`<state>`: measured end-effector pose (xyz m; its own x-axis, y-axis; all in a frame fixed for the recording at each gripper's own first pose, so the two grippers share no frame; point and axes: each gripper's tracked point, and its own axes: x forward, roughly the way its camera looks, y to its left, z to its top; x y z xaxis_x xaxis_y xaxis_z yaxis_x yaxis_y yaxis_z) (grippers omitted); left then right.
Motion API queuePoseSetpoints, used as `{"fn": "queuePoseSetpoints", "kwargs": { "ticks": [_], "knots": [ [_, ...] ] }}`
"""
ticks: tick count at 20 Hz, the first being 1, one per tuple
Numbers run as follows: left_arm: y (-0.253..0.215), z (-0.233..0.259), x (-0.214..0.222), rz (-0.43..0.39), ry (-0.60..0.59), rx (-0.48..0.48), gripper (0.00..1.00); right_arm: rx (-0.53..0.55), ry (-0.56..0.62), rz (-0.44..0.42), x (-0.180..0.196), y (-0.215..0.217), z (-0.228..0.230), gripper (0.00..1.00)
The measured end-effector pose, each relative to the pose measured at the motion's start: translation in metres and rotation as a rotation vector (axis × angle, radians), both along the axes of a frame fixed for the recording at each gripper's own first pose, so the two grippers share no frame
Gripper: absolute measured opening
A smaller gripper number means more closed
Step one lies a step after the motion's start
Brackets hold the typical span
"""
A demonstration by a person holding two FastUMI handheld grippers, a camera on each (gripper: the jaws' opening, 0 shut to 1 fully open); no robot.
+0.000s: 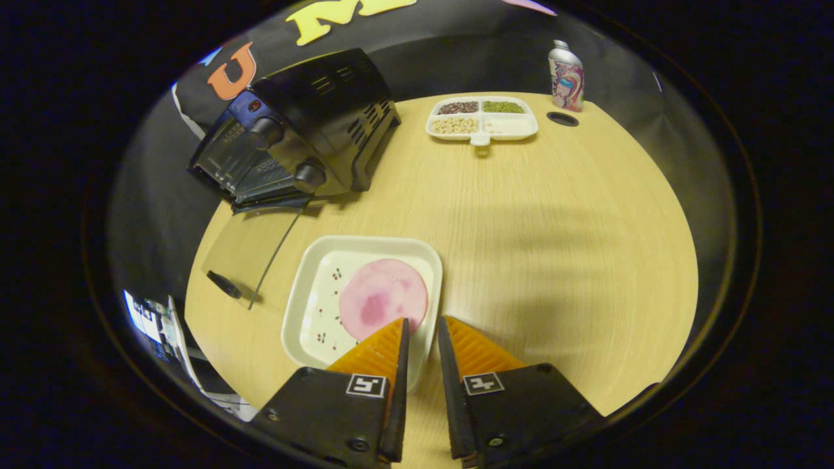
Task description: Open the electric oven with the left hand, put the food in, and close the electric oven.
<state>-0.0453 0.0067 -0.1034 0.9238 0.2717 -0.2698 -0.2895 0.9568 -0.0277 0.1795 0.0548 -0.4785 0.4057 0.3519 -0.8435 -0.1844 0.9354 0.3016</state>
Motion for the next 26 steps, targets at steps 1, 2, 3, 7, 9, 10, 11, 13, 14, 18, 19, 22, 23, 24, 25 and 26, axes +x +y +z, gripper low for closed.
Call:
{"fn": "queuePoseSetpoints", "kwargs": {
  "ticks": [1, 2, 3, 7, 9, 10, 11, 13, 14, 18, 19, 22, 23, 24, 25, 26],
  "knots": [
    [0.0, 0.001, -0.002, 0.012, 0.001, -0.001, 0.95, 0.004, 0.008, 0.001, 0.001, -0.002, 0.002, 0.2],
    [-0.001, 0.001, -0.003, 0.02, 0.002, -0.001, 0.95, 0.003, 0.021, 0.008, 0.004, -0.001, 0.0, 0.14],
    [-0.002, 0.0, -0.004, 0.026, 0.005, 0.002, 0.95, 0.003, 0.027, 0.01, 0.005, -0.002, 0.0, 0.12],
    [-0.008, -0.008, -0.01, 0.037, 0.03, 0.002, 0.95, 0.031, 0.099, -0.041, 0.01, -0.004, -0.003, 0.08],
    [-0.01, -0.009, -0.007, 0.045, 0.028, -0.005, 0.95, 0.035, 0.123, -0.025, 0.012, -0.005, -0.003, 0.01],
    [-0.013, -0.01, -0.006, 0.05, 0.026, -0.012, 0.95, 0.033, 0.123, -0.009, 0.012, -0.005, -0.002, 0.0],
    [-0.015, -0.011, -0.006, 0.053, 0.024, -0.022, 0.95, 0.04, 0.118, 0.004, 0.013, -0.006, -0.002, 0.0],
    [-0.016, -0.016, -0.005, 0.063, 0.022, -0.042, 0.94, 0.085, 0.109, 0.014, 0.014, -0.004, -0.003, 0.01],
    [-0.018, -0.02, -0.004, 0.063, 0.03, -0.05, 0.95, 0.109, 0.117, 0.008, 0.012, -0.004, -0.003, 0.04],
    [-0.021, -0.019, -0.001, 0.041, 0.03, -0.046, 0.95, 0.229, 0.128, -0.072, 0.014, -0.007, 0.006, 0.01],
    [-0.019, -0.017, 0.0, 0.034, 0.026, -0.036, 0.95, 0.247, 0.121, -0.086, 0.013, -0.009, 0.009, 0.04],
    [-0.017, -0.016, 0.003, 0.007, 0.016, -0.037, 0.95, 0.263, 0.133, -0.118, 0.005, -0.014, 0.013, 0.04],
    [-0.017, -0.017, 0.004, -0.008, 0.011, -0.04, 0.95, 0.277, 0.137, -0.116, 0.003, -0.011, 0.015, 0.04],
    [-0.017, -0.019, 0.005, -0.02, 0.015, -0.042, 0.95, 0.268, 0.149, -0.117, 0.001, -0.011, 0.013, 0.0],
    [-0.014, -0.022, 0.005, -0.032, 0.024, -0.043, 0.95, 0.265, 0.154, -0.118, 0.0, -0.01, 0.012, 0.04],
    [-0.012, -0.024, 0.004, -0.041, 0.026, -0.041, 0.95, 0.251, 0.15, -0.115, 0.001, -0.01, 0.014, 0.04]
  ]
}}
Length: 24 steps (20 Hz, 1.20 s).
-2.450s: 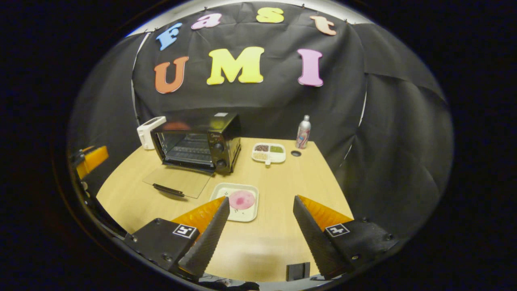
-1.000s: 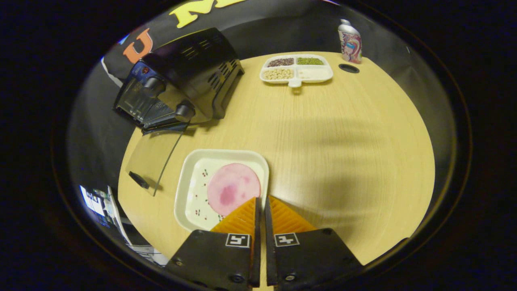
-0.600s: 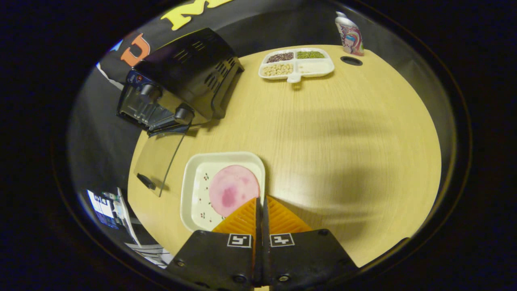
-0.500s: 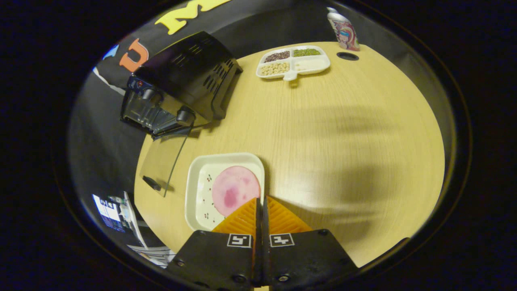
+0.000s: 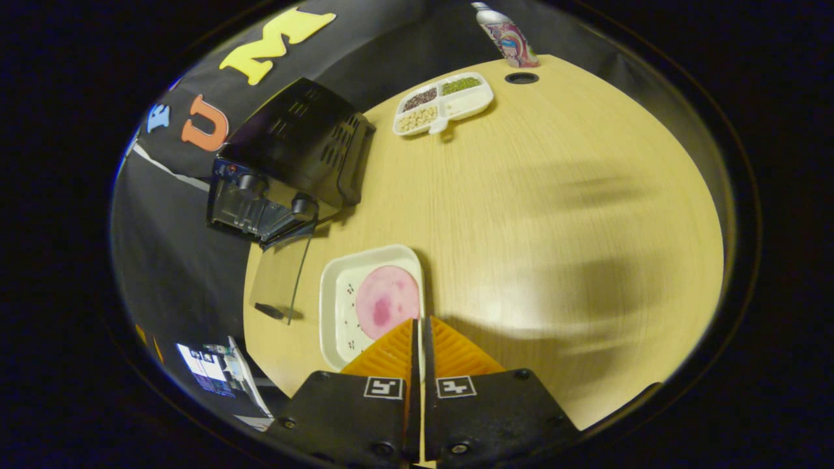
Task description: Open the electric oven with the left hand, put the food in, and close the electric oven.
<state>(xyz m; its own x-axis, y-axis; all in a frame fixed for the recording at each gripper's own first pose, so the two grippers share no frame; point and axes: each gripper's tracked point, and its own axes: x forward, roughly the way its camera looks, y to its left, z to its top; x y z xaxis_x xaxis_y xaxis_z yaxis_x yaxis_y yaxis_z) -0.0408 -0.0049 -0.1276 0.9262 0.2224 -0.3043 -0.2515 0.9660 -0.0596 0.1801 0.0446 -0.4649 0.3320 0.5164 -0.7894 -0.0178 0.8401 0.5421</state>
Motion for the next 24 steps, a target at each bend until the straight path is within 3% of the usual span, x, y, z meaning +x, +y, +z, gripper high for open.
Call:
{"fn": "queuePoseSetpoints", "kwargs": {
  "ticks": [4, 8, 14, 19, 22, 24],
  "knots": [
    [0.014, -0.007, 0.0, 0.007, 0.009, -0.007, 0.95, -0.096, 0.018, 0.019, 0.005, -0.007, -0.009, 0.22],
    [0.021, -0.018, -0.002, 0.016, 0.025, -0.02, 0.95, -0.154, 0.068, 0.079, 0.005, -0.001, -0.016, 0.24],
    [0.032, -0.033, -0.003, 0.026, 0.047, -0.032, 0.95, -0.299, 0.124, 0.147, 0.008, 0.002, -0.017, 0.24],
    [0.04, -0.051, -0.002, 0.028, 0.049, -0.076, 0.95, -0.421, 0.156, 0.172, 0.011, 0.0, -0.018, 0.16],
    [0.049, -0.062, -0.001, 0.036, 0.05, -0.103, 0.95, -0.43, 0.161, 0.148, 0.014, 0.004, -0.023, 0.06],
    [0.055, -0.067, 0.001, 0.04, 0.049, -0.113, 0.95, -0.423, 0.161, 0.148, 0.013, 0.004, -0.02, 0.06]
  ]
}}
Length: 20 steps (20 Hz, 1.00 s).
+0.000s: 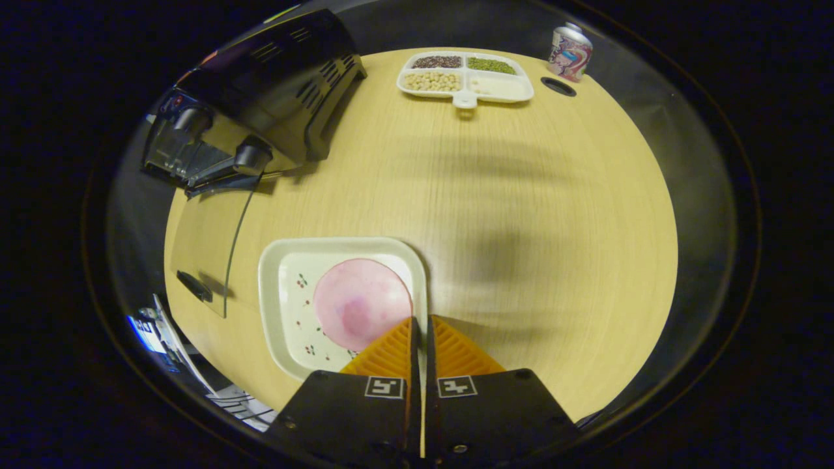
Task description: Open the electric oven with the left hand, put the food in, and close the electric oven.
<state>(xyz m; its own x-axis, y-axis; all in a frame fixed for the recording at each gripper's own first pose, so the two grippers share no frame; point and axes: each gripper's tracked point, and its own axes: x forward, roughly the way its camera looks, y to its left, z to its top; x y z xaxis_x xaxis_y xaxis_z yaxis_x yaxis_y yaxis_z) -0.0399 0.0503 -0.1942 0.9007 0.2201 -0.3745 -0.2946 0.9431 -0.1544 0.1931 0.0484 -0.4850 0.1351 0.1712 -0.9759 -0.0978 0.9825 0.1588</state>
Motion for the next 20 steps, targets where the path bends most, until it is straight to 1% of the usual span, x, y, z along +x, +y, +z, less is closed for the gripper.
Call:
{"fn": "queuePoseSetpoints", "kwargs": {
  "ticks": [1, 2, 3, 4, 6, 7, 8, 9, 10, 11, 12, 14, 15, 16, 17, 18, 20],
  "knots": [
    [0.003, -0.003, 0.001, 0.0, 0.004, -0.003, 0.95, 0.022, -0.001, 0.007, 0.0, 0.0, -0.001, 0.02],
    [0.005, -0.005, 0.0, -0.002, 0.006, 0.0, 0.95, 0.063, -0.008, 0.007, 0.0, 0.001, 0.0, 0.04],
    [0.007, -0.005, 0.001, -0.003, 0.007, 0.011, 0.95, 0.104, -0.004, -0.005, -0.001, 0.001, 0.0, 0.04],
    [0.009, -0.003, 0.001, -0.005, 0.009, 0.029, 0.95, 0.148, -0.009, -0.01, -0.004, 0.002, 0.002, 0.01],
    [0.008, 0.003, 0.002, -0.014, 0.007, 0.056, 0.95, 0.212, -0.009, -0.044, -0.005, 0.003, 0.002, 0.01],
    [0.006, 0.005, 0.002, -0.017, 0.006, 0.061, 0.95, 0.246, -0.009, -0.064, -0.006, 0.003, 0.003, 0.04],
    [0.005, 0.007, 0.003, -0.021, 0.003, 0.062, 0.95, 0.289, -0.009, -0.087, -0.008, 0.005, 0.003, 0.04],
    [0.003, 0.01, 0.003, -0.023, 0.002, 0.063, 0.95, 0.338, -0.007, -0.115, -0.012, 0.005, 0.004, 0.01],
    [0.001, 0.011, 0.003, -0.026, 0.001, 0.064, 0.95, 0.384, -0.011, -0.149, -0.013, 0.006, 0.005, 0.04],
    [-0.001, 0.014, 0.003, -0.027, 0.0, 0.065, 0.95, 0.423, -0.017, -0.185, -0.014, 0.006, 0.006, 0.04],
    [-0.003, 0.015, 0.003, -0.029, -0.002, 0.066, 0.95, 0.457, -0.02, -0.22, -0.018, 0.005, 0.01, 0.01],
    [-0.008, 0.018, 0.005, -0.039, -0.001, 0.066, 0.95, 0.516, -0.045, -0.295, -0.024, 0.0, 0.022, 0.01],
    [-0.01, 0.021, 0.006, -0.047, -0.001, 0.067, 0.95, 0.544, -0.058, -0.335, -0.026, -0.003, 0.029, 0.04],
    [-0.012, 0.021, 0.008, -0.054, -0.002, 0.07, 0.95, 0.565, -0.074, -0.36, -0.03, -0.004, 0.033, 0.01],
    [-0.014, 0.023, 0.009, -0.063, -0.003, 0.072, 0.95, 0.588, -0.093, -0.379, -0.03, -0.004, 0.04, 0.0],
    [-0.015, 0.025, 0.01, -0.073, -0.006, 0.075, 0.95, 0.605, -0.111, -0.39, -0.028, 0.0, 0.044, 0.03],
    [-0.018, 0.028, 0.015, -0.095, -0.008, 0.083, 0.95, 0.622, -0.138, -0.409, -0.027, 0.005, 0.055, 0.04]
  ]
}}
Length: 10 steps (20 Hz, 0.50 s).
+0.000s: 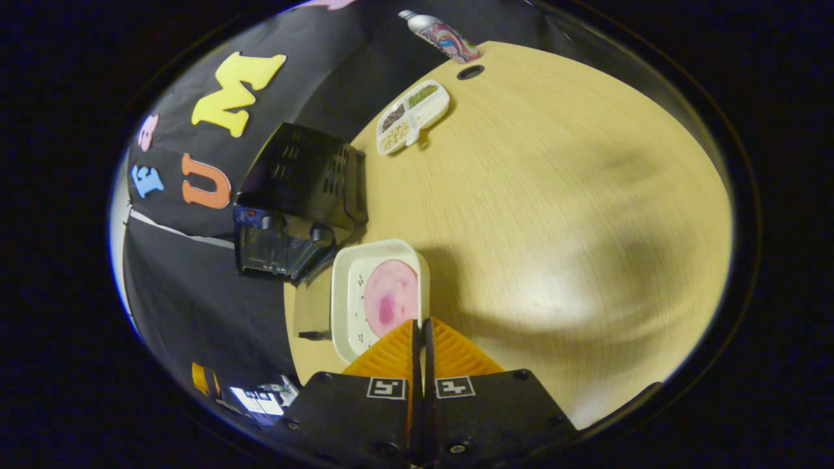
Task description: Open the electric oven with the left hand, put the food in, and close the electric oven.
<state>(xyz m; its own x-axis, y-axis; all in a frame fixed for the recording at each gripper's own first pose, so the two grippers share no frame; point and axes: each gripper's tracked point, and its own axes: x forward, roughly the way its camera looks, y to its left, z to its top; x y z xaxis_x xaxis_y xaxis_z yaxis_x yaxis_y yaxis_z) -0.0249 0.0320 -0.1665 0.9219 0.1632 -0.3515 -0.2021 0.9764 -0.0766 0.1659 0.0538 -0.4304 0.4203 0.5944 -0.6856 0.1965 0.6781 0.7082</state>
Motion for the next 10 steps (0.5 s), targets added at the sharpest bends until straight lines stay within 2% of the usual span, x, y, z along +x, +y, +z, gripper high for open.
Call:
{"fn": "queuePoseSetpoints", "kwargs": {
  "ticks": [3, 4, 5, 6, 8, 9, 10],
  "knots": [
    [-0.004, 0.006, 0.006, -0.032, -0.014, -0.002, 0.95, 0.013, -0.024, -0.048, -0.007, 0.01, 0.02, 0.04],
    [-0.003, 0.009, 0.007, -0.038, -0.016, -0.006, 0.95, 0.019, -0.032, -0.063, -0.01, 0.017, 0.027, 0.0],
    [-0.003, 0.01, 0.007, -0.043, -0.019, -0.01, 0.95, 0.028, -0.038, -0.082, -0.013, 0.025, 0.034, 0.03],
    [-0.002, 0.01, 0.009, -0.045, -0.021, -0.009, 0.95, 0.035, -0.051, -0.103, -0.016, 0.034, 0.043, 0.0],
    [0.005, 0.014, 0.007, -0.049, -0.022, 0.009, 0.95, 0.062, -0.066, -0.157, -0.018, 0.059, 0.055, 0.04],
    [0.008, 0.017, 0.006, -0.053, -0.024, 0.019, 0.95, 0.077, -0.067, -0.184, -0.017, 0.072, 0.059, 0.0],
    [0.011, 0.02, 0.006, -0.057, -0.026, 0.025, 0.95, 0.096, -0.062, -0.205, -0.018, 0.085, 0.062, 0.04]
  ]
}}
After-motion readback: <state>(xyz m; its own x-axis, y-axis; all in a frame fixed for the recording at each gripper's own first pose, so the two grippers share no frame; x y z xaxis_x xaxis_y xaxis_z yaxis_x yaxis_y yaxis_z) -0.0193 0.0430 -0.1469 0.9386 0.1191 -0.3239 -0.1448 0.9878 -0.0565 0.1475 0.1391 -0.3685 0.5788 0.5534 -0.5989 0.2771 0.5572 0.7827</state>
